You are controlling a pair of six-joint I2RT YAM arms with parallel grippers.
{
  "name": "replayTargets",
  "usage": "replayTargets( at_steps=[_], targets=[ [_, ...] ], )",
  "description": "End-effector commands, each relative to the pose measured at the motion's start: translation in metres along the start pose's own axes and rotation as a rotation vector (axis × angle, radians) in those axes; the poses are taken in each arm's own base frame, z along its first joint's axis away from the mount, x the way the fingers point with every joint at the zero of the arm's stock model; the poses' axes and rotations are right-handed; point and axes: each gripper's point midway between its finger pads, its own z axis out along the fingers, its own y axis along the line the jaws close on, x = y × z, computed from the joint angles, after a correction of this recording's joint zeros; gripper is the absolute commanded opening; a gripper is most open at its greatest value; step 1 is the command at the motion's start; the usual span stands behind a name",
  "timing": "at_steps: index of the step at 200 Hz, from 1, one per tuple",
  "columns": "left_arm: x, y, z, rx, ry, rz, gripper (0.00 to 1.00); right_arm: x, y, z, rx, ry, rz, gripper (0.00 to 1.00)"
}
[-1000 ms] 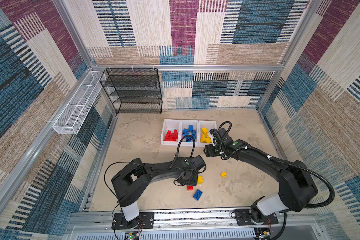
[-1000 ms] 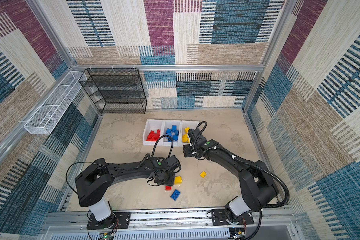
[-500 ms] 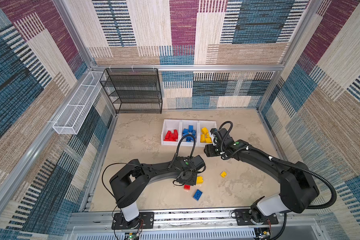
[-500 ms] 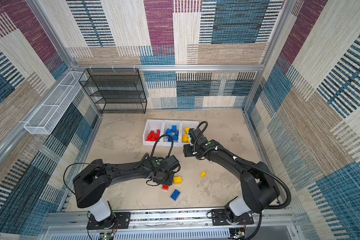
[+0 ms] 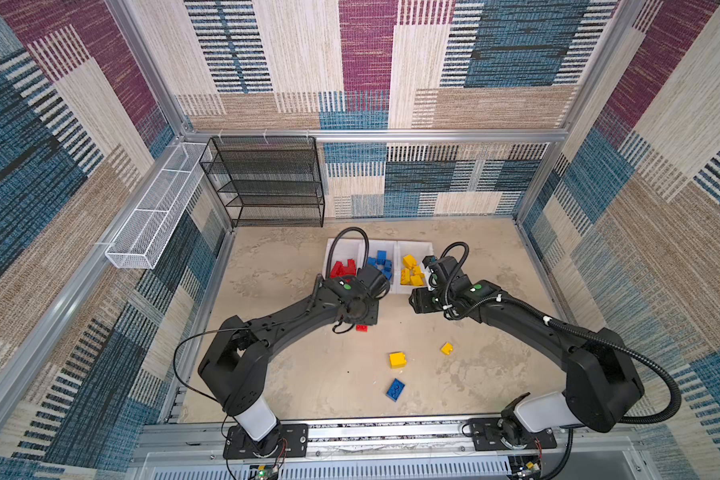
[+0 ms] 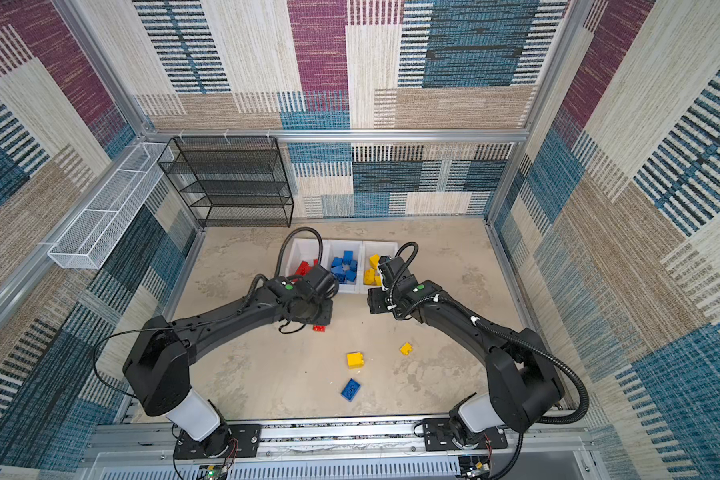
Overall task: Sort the legos into containers by color
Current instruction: 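Carry the red brick with the left gripper into the nearest bin and release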
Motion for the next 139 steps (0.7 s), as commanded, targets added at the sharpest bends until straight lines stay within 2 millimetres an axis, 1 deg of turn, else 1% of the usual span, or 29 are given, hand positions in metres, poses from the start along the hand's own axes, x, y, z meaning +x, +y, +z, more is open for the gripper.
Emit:
replayTargets(
  at_steps=[1,19,35,56,63,82,99,107,120,139],
  targets=[
    [-0.045,0.029,-0.004,-0.05,-0.074,0.067,0.28,-0.005,0.001,-0.005,-0.001,-0.019,0.024,0.67],
    [-0.079,0.049,0.002,-0.052,-0.093,0.034,0.28,-0.004,0.0,-0.007,0.001,-0.022,0.033,0.67],
    [-0.102,0.064,0.012,-0.068,-0.098,0.026,0.29,-0.003,-0.001,-0.01,0.003,-0.026,0.043,0.67],
    [-0.126,0.076,0.023,-0.079,-0.101,0.018,0.29,-0.001,-0.001,-0.014,0.002,-0.029,0.058,0.67],
    [-0.131,0.08,0.03,-0.082,-0.095,0.014,0.29,-0.001,-0.002,-0.015,0.003,-0.031,0.061,0.67],
    [-0.144,0.086,0.043,-0.077,-0.084,-0.001,0.31,-0.001,-0.001,-0.019,0.002,-0.032,0.068,0.66],
    [-0.157,0.088,0.048,-0.069,-0.091,-0.005,0.33,-0.001,-0.002,-0.022,0.005,-0.034,0.072,0.66],
    [-0.165,0.087,0.048,-0.065,-0.1,-0.006,0.36,-0.001,-0.002,-0.023,0.006,-0.034,0.073,0.66],
    [-0.174,0.087,0.047,-0.059,-0.112,-0.004,0.44,-0.002,-0.002,-0.026,0.009,-0.038,0.074,0.67],
    [-0.185,0.084,0.038,-0.051,-0.139,-0.001,0.52,-0.003,-0.003,-0.029,0.015,-0.041,0.077,0.68]
  ],
)
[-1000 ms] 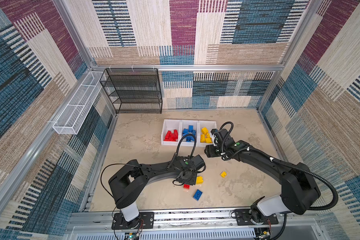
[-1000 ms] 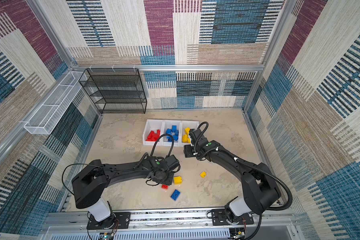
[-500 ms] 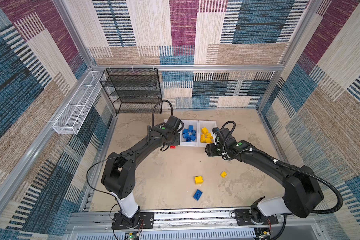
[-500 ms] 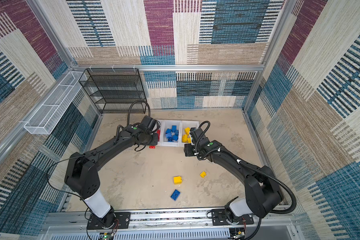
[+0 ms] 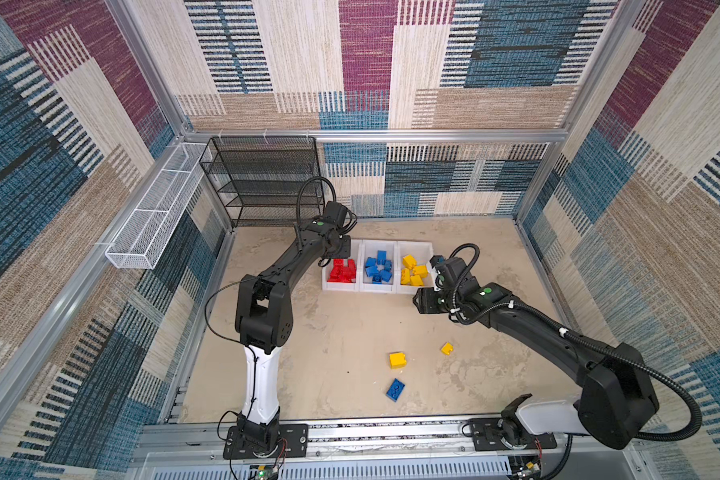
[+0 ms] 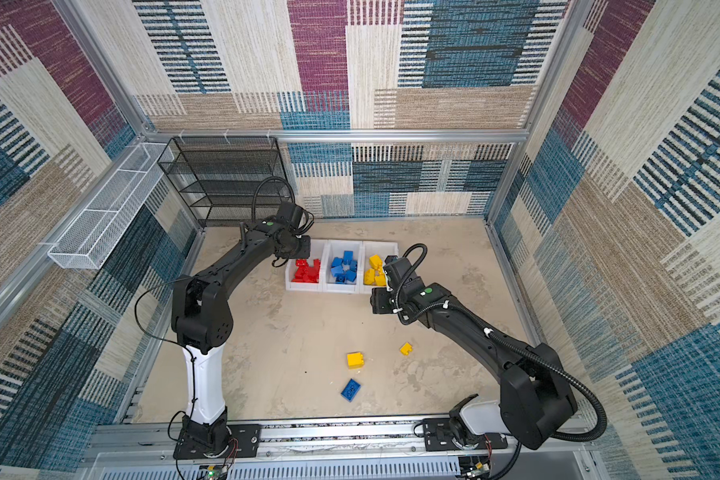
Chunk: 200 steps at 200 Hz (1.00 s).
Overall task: Sort the legos into containers by color
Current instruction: 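Carry the red brick with the left gripper into the nearest bin and release, then lower the right gripper onto a yellow brick and close it while the left withdraws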
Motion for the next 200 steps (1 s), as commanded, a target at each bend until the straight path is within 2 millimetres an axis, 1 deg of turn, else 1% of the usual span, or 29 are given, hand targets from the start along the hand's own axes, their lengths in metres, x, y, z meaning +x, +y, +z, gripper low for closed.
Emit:
replayTargets(
  at_steps=[1,25,48,59,77,82,87,91,93,105,117,131,143,159,176,200],
  targets=[
    [-0.007,-0.003,-0.008,0.021,-0.002,0.048,0.52,-0.004,-0.002,-0.005,0.018,-0.016,0.014,0.68],
    [-0.01,-0.004,-0.018,0.032,-0.017,0.042,0.56,-0.005,-0.001,-0.006,0.015,-0.019,0.018,0.68],
    [0.002,-0.003,-0.029,0.044,-0.01,0.02,0.56,-0.005,0.0,-0.003,0.007,-0.012,0.018,0.68],
    [0.013,-0.002,-0.032,0.06,-0.004,0.004,0.56,-0.004,0.002,-0.002,0.001,-0.008,0.016,0.68],
    [0.032,0.002,-0.043,0.083,-0.021,-0.029,0.56,0.0,0.001,0.002,-0.001,0.005,0.016,0.68],
    [0.04,0.003,-0.045,0.089,-0.018,-0.038,0.56,0.002,0.001,0.003,-0.001,0.01,0.017,0.68],
    [0.045,0.002,-0.049,0.103,-0.026,-0.048,0.56,0.003,0.001,0.005,-0.004,0.014,0.017,0.68],
    [0.054,0.004,-0.048,0.106,-0.016,-0.055,0.56,0.003,0.001,0.005,-0.006,0.014,0.016,0.68],
    [0.054,0.003,-0.051,0.113,-0.023,-0.06,0.56,0.004,0.001,0.006,-0.007,0.018,0.016,0.68],
    [0.073,0.006,-0.058,0.131,-0.02,-0.09,0.56,0.006,0.001,0.009,-0.01,0.026,0.015,0.67],
    [0.09,0.011,-0.063,0.131,-0.017,-0.123,0.56,0.008,0.002,0.011,-0.016,0.03,0.014,0.67],
    [0.105,0.02,-0.072,0.114,-0.028,-0.147,0.56,0.009,0.003,0.013,-0.027,0.029,0.012,0.67],
    [0.115,0.027,-0.078,0.093,-0.036,-0.162,0.56,0.013,0.004,0.018,-0.035,0.044,0.009,0.67],
    [0.126,0.032,-0.089,0.098,-0.048,-0.197,0.56,0.016,0.006,0.025,-0.048,0.073,-0.002,0.67],
    [0.137,0.031,-0.094,0.119,-0.057,-0.237,0.56,0.019,0.008,0.032,-0.05,0.101,-0.023,0.67],
    [0.153,0.028,-0.098,0.142,-0.074,-0.279,0.56,0.018,0.01,0.035,-0.05,0.114,-0.042,0.67]
  ],
)
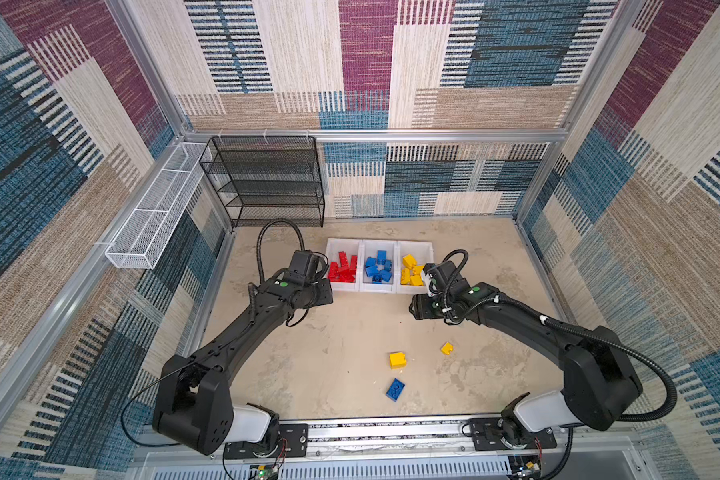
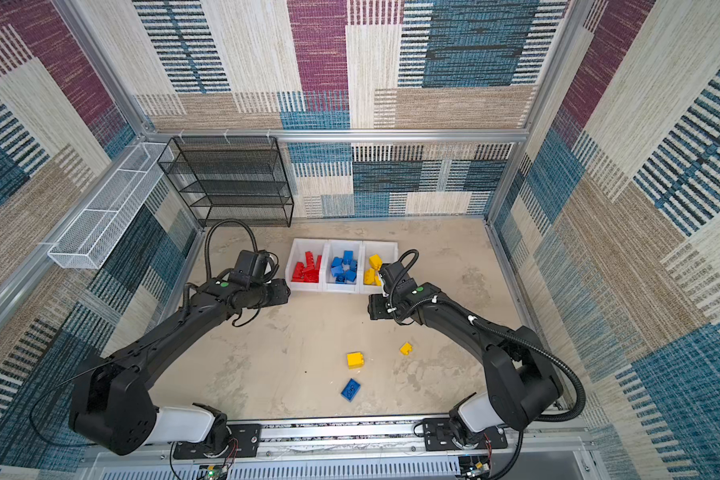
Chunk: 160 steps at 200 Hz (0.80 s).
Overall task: Sort the legos into containers by color
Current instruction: 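Lower the right gripper onto a yellow brick and close it while the left withdraws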
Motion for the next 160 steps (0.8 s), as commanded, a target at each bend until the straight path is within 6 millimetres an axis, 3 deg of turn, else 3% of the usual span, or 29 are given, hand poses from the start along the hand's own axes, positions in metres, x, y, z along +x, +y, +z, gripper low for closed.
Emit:
replayTargets(
  at_steps=[1,35,61,117,160],
  targets=[
    [0.003,-0.001,-0.003,0.024,-0.05,-0.083,0.56,-0.006,0.008,0.001,-0.028,-0.007,-0.034,0.67],
    [0.013,0.004,-0.008,0.021,-0.06,-0.101,0.56,-0.004,0.013,0.003,-0.037,0.004,-0.043,0.66],
    [0.01,0.005,-0.015,0.018,-0.084,-0.093,0.56,0.004,0.021,0.005,-0.033,0.024,-0.057,0.66],
    [0.014,0.008,-0.016,0.01,-0.084,-0.09,0.56,0.047,0.043,0.004,-0.014,0.113,-0.111,0.66],
    [0.021,0.014,-0.021,0.007,-0.094,-0.114,0.56,0.074,0.056,-0.009,-0.017,0.176,-0.132,0.67]
  ],
)
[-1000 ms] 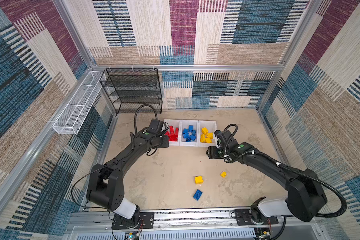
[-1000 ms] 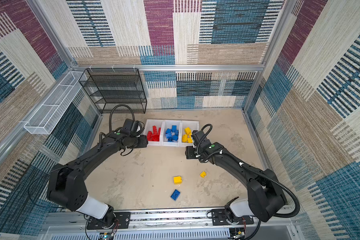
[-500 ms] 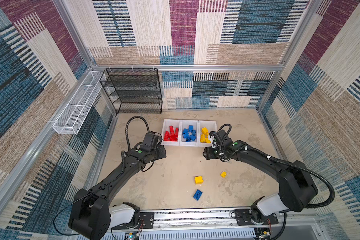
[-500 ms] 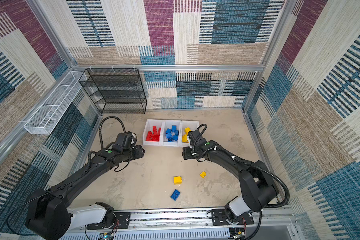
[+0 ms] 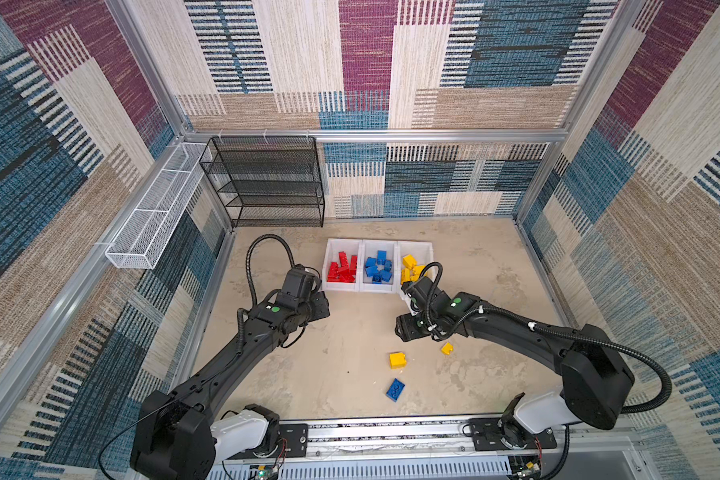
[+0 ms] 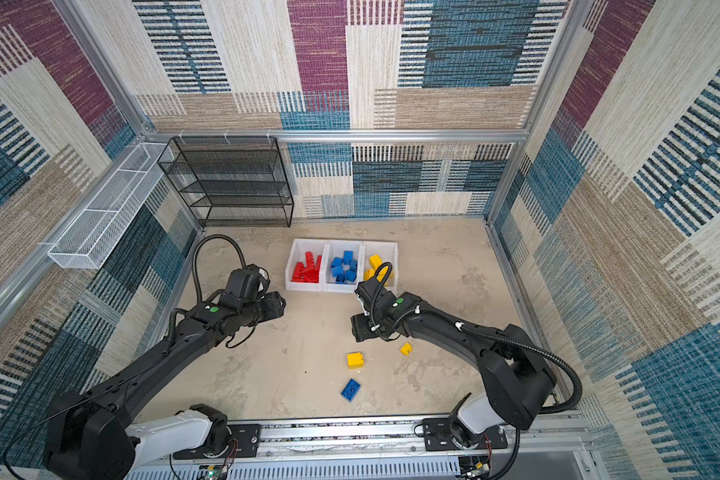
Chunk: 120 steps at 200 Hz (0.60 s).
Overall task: Sort the legos into containers by color
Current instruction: 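Lower the right gripper onto a yellow brick and close it while the left withdraws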
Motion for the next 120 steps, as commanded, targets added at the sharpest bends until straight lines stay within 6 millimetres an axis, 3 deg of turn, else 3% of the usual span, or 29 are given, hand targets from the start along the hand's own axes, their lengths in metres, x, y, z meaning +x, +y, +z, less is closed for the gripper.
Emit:
replayTargets(
  at_steps=[1,120],
  targets=[
    [-0.002,0.002,-0.003,0.001,-0.026,-0.033,0.56,0.014,0.004,-0.006,0.009,0.034,0.021,0.67],
    [0.013,0.003,-0.007,0.044,-0.014,-0.061,0.56,0.057,0.028,0.019,0.047,0.151,0.019,0.7]
  ],
)
